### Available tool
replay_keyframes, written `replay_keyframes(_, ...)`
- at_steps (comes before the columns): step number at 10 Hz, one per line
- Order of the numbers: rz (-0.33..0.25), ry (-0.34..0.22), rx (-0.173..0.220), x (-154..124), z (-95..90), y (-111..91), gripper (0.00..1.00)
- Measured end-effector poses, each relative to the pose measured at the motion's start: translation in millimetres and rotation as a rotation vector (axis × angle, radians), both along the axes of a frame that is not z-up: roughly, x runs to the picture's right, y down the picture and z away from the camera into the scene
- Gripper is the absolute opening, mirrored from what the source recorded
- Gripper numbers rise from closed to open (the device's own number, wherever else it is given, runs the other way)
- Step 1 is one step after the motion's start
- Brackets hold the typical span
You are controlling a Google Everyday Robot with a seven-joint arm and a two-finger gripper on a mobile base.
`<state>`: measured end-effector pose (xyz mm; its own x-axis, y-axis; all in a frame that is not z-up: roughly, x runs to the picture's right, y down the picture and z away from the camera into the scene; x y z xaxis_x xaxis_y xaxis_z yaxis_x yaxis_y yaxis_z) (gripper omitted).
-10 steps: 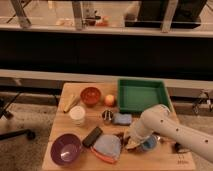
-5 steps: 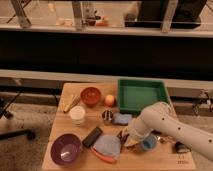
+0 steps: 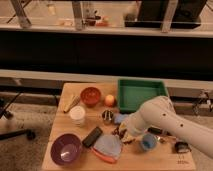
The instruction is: Place grapes in red bowl
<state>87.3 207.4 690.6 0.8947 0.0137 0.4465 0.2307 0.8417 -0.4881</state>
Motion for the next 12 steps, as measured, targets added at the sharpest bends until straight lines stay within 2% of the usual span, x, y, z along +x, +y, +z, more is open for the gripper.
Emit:
replay_keyframes(8, -0.013, -0.043, 0.092, -37.5, -28.3, -57.1, 0.00)
replay_keyframes(12, -0.020, -0.058, 0.120, -61.1, -27.2, -81.7, 0.00)
